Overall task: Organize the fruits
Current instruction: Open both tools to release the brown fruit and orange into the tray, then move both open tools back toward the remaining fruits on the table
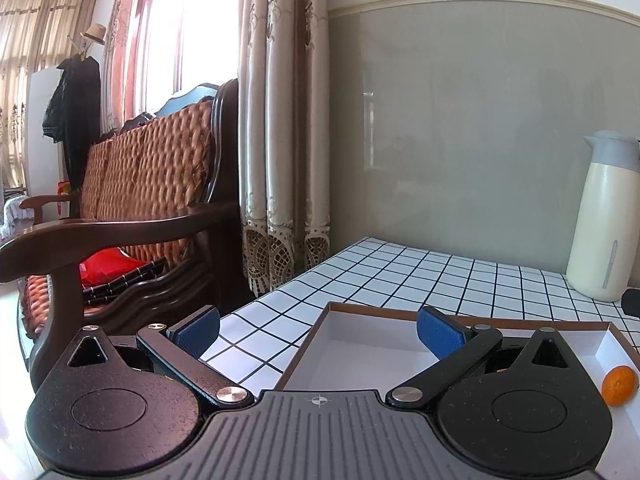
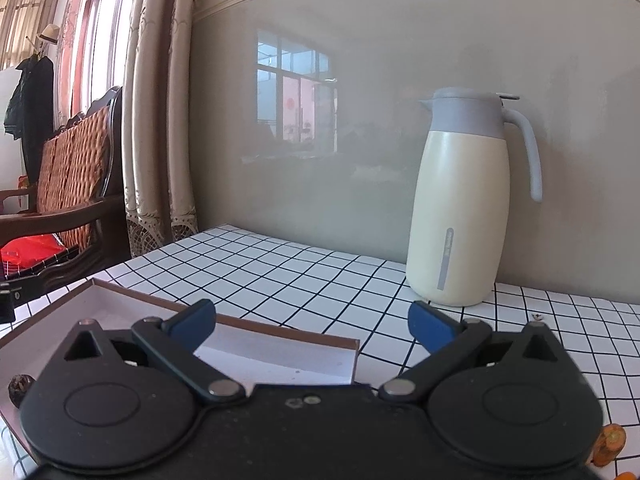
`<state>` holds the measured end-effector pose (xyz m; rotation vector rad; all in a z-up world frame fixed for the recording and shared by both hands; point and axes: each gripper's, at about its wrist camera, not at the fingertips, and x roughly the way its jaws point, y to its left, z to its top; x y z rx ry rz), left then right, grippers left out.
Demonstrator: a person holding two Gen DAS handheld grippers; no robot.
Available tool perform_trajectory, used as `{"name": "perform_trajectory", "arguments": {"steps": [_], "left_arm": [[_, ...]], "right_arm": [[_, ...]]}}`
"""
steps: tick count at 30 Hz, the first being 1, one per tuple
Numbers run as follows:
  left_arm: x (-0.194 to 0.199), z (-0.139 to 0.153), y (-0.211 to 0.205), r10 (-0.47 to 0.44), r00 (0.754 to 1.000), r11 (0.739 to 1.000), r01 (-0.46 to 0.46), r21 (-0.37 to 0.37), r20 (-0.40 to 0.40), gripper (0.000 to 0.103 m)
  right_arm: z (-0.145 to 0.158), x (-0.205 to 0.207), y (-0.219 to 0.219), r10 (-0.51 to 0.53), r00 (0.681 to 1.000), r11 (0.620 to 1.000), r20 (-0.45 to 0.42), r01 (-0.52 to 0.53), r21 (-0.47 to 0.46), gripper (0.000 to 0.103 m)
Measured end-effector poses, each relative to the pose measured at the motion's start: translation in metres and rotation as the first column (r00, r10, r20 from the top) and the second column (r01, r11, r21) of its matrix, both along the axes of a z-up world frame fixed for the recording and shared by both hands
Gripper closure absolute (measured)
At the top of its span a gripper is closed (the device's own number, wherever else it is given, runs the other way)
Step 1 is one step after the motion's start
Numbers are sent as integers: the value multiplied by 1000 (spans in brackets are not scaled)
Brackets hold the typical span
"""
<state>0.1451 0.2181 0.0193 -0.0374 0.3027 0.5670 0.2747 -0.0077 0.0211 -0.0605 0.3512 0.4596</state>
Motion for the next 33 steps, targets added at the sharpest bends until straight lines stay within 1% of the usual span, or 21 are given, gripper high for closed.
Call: {"name": "perform_trajectory", "arguments": {"steps": [7, 11, 16, 26, 33], "left_arm": [[-1, 1, -1, 1, 1000, 1000, -1, 6, -3, 0], [-3, 2, -3, -1, 1000, 1000, 1, 5, -1, 0], [-8, 4, -8, -9, 1000, 1000, 9, 6, 2, 0], [-17, 10, -20, -10, 1000, 1000, 10, 12, 13, 0], [-28, 15, -33, -48, 998, 999, 48, -7, 35, 0]], "right_arm": [[-1, -2, 2, 12, 1000, 1000, -5, -12, -1, 6], [-1, -8, 3, 22, 1000, 1000, 5, -22, -18, 6], [3, -15, 1, 31, 999, 999, 10, -30, -16, 6], [13, -31, -15, 28, 999, 1000, 37, -27, -7, 6], [17, -46, -31, 15, 999, 1000, 38, -15, 5, 6]]}}
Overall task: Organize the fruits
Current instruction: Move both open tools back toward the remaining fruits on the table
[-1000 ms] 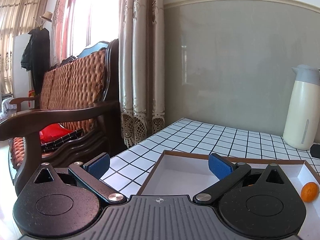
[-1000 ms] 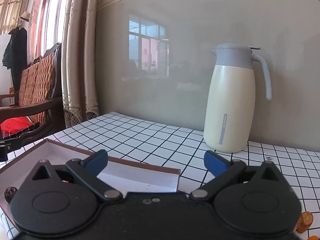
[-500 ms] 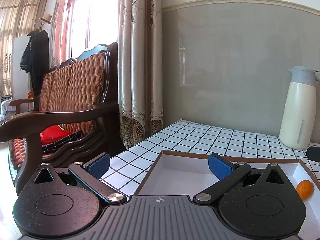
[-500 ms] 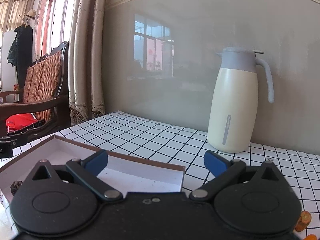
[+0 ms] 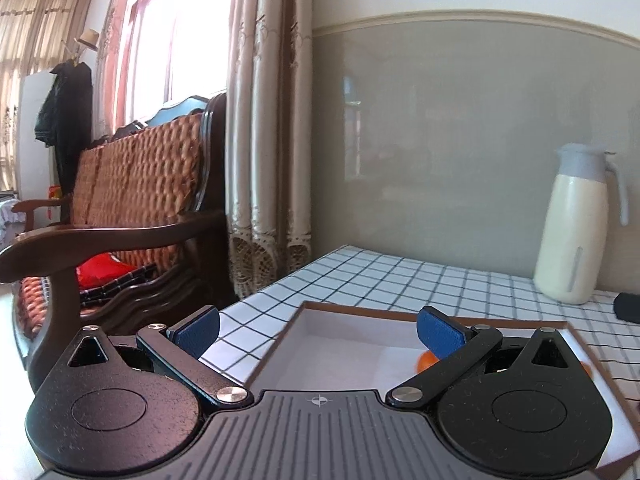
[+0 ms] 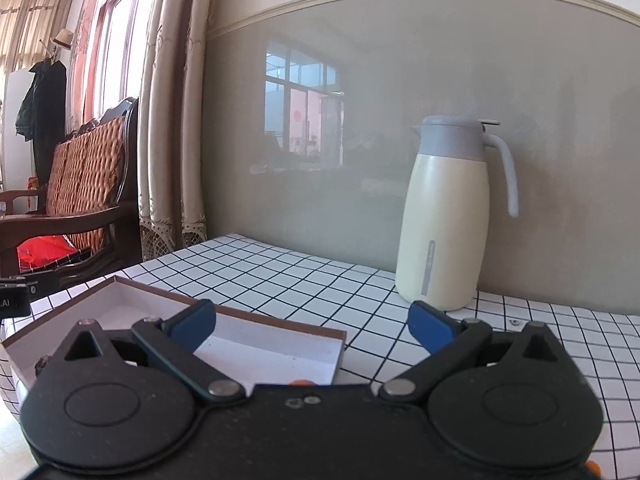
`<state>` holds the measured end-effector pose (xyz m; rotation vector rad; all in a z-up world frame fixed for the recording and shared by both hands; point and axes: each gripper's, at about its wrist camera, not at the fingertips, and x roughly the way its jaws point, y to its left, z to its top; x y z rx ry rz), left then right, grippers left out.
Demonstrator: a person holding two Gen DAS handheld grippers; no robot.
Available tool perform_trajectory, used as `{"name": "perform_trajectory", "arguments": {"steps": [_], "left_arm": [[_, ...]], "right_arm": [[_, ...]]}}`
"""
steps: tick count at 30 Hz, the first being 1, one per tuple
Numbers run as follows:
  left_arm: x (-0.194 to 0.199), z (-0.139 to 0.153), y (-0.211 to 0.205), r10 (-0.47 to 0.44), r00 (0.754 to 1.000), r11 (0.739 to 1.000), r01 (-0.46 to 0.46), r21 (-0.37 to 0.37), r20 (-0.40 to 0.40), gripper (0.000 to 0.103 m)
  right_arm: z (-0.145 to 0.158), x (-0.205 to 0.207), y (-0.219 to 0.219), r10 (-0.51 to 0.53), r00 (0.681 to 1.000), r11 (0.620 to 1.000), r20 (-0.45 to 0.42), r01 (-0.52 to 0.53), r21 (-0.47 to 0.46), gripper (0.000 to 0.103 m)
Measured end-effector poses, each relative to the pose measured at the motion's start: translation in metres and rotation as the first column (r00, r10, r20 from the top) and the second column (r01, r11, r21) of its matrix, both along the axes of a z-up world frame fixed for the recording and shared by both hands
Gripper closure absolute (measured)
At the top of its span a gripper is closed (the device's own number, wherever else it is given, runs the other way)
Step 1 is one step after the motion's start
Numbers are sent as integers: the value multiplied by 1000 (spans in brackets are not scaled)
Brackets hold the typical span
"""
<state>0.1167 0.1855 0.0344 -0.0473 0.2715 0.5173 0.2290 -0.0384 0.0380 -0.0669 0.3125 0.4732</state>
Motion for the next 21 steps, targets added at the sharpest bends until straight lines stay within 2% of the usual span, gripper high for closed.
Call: {"name": "perform_trajectory", "arguments": {"steps": [8, 16, 21], "left_arm": [[-26, 5, -28, -52, 998, 998, 52, -18, 24, 0], [-48, 5, -50, -122, 990, 990, 127, -61, 68, 0], [-54, 6, -74, -178, 981, 984, 180, -9, 82, 0]], "right_arm": [[4, -30, -22, -17, 1000, 1000, 18, 17, 13, 6], [2, -62, -44, -44, 998, 998, 53, 46, -47, 6], [1, -78, -63, -73, 996, 996, 48, 75, -42, 6]]}}
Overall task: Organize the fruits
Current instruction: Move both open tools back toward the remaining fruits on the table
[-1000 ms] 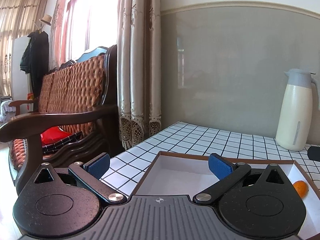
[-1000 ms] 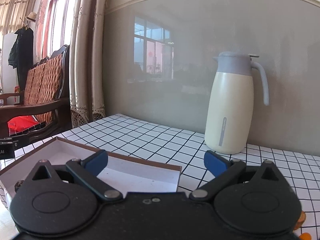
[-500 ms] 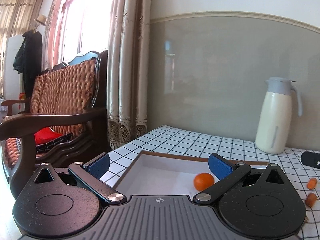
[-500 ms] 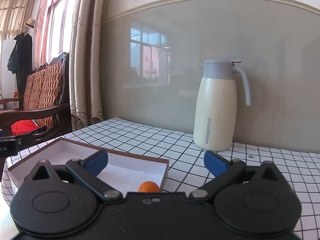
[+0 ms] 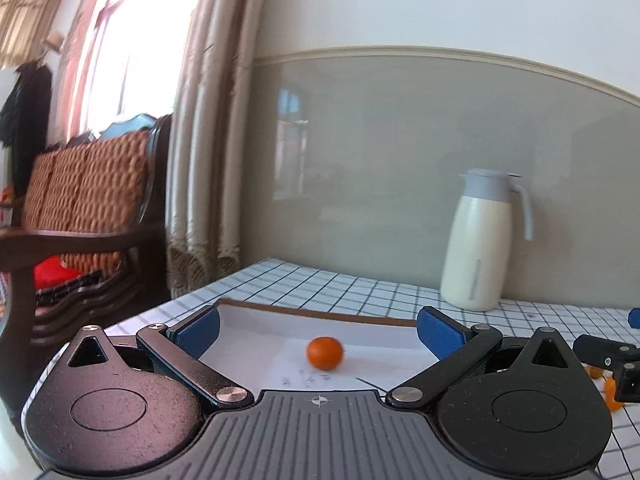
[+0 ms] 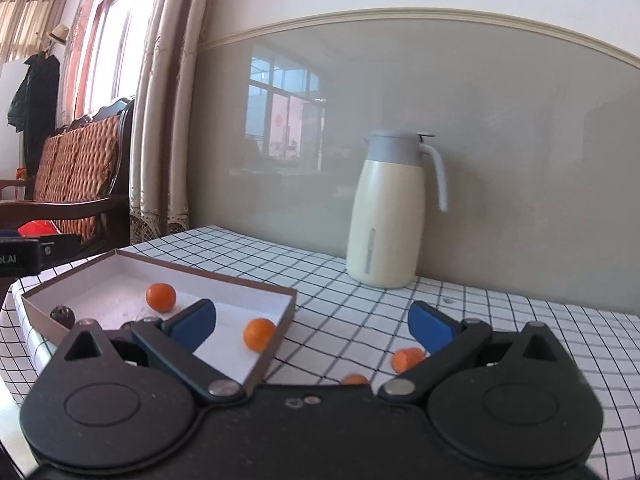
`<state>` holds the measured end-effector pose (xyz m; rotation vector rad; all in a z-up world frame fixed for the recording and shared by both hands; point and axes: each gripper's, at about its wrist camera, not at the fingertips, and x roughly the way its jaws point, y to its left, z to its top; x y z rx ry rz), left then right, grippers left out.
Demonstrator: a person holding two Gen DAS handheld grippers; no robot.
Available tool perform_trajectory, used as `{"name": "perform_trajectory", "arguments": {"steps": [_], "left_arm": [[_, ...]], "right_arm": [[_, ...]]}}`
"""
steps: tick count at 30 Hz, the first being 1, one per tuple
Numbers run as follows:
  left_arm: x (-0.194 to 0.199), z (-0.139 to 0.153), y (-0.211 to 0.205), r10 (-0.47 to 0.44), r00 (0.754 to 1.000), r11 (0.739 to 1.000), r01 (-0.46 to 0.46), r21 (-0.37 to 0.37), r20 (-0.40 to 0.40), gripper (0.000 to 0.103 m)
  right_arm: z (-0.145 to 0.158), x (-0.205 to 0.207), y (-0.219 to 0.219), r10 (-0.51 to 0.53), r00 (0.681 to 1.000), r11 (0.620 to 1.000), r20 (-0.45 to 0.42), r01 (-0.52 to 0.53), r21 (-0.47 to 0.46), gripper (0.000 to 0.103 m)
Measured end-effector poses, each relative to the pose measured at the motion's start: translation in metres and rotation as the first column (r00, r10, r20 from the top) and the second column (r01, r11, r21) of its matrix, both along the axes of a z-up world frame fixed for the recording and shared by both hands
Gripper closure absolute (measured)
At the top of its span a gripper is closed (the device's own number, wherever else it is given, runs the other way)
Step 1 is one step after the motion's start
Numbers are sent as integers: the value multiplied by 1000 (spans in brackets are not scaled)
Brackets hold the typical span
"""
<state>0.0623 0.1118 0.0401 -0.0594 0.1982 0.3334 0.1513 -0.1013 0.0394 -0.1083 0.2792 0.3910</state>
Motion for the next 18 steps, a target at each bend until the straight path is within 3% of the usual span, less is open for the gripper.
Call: {"name": "perform_trajectory", "arguments": {"steps": [5, 18], "left_arm": [[-3, -2, -20, -44, 999, 997, 45, 58, -13, 0], [-1, -7, -58, -135, 990, 987, 138, 87, -39, 0]], "right_arm": [[2, -10, -17, -35, 999, 999, 8, 35, 19, 6], [0, -15, -45, -94, 996, 996, 5, 94, -3, 6]]}}
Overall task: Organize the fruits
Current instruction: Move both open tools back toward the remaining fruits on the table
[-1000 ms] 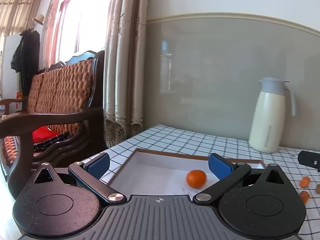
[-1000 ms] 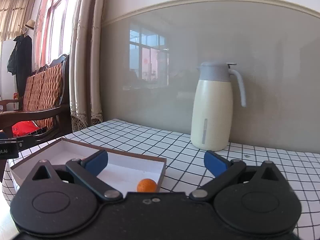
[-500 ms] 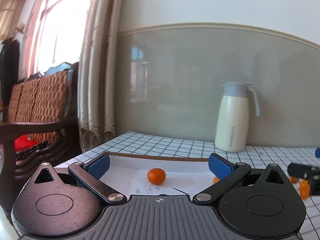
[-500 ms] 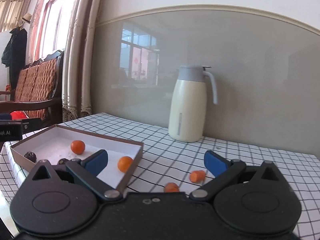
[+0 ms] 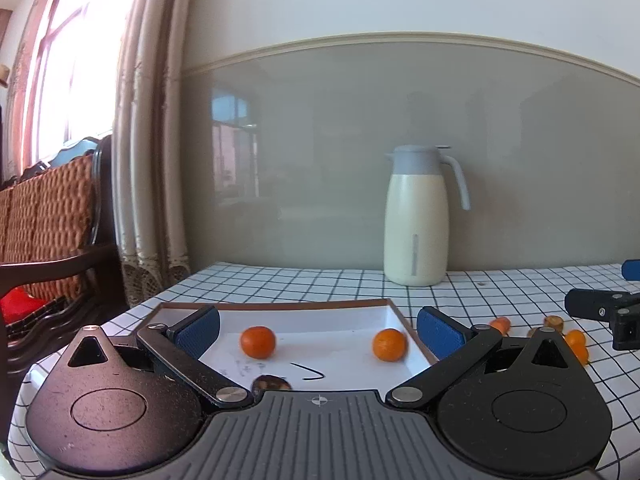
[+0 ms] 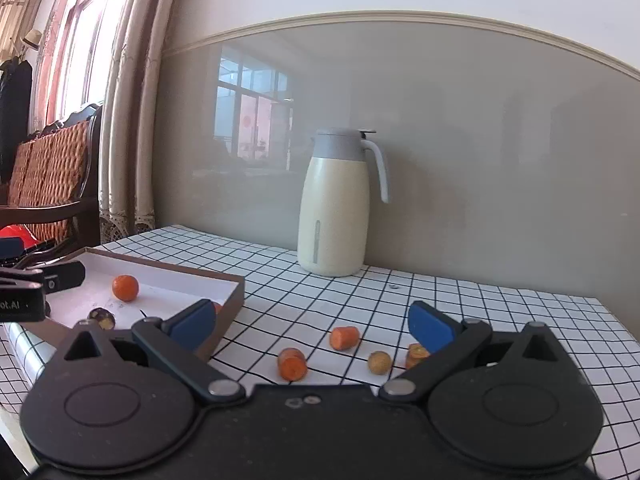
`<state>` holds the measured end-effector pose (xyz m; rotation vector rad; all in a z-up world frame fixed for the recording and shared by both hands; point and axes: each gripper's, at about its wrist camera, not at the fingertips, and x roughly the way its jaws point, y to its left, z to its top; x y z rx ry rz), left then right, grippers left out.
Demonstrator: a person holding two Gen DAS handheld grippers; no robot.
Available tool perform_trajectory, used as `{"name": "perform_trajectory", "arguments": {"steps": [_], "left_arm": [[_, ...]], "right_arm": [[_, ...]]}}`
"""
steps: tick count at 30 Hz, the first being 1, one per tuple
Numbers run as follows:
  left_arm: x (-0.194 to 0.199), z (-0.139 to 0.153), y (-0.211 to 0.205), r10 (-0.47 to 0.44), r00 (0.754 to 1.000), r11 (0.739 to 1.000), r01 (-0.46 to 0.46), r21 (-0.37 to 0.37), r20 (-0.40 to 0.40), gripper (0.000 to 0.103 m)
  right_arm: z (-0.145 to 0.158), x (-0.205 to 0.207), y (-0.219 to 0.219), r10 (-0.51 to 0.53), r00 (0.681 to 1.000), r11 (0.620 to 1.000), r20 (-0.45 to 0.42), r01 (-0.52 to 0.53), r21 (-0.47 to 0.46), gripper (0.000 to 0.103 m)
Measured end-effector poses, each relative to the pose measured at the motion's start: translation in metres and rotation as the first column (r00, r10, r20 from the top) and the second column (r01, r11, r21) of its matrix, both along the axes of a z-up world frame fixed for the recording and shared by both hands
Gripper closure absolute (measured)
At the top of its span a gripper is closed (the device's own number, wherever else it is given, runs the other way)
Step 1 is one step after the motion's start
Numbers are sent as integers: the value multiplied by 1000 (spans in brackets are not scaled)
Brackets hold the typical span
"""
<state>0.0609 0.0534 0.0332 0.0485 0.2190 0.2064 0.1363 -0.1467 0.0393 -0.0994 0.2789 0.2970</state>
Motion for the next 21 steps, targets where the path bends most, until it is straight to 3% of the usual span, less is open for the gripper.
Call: {"name": "perform_trajectory", "arguments": {"steps": [21], "left_arm": [[20, -11, -57, -124, 991, 991, 126, 37, -46, 0]], "right_arm": [[-19, 0, -50, -129, 990, 991, -57, 127, -45, 6]]}}
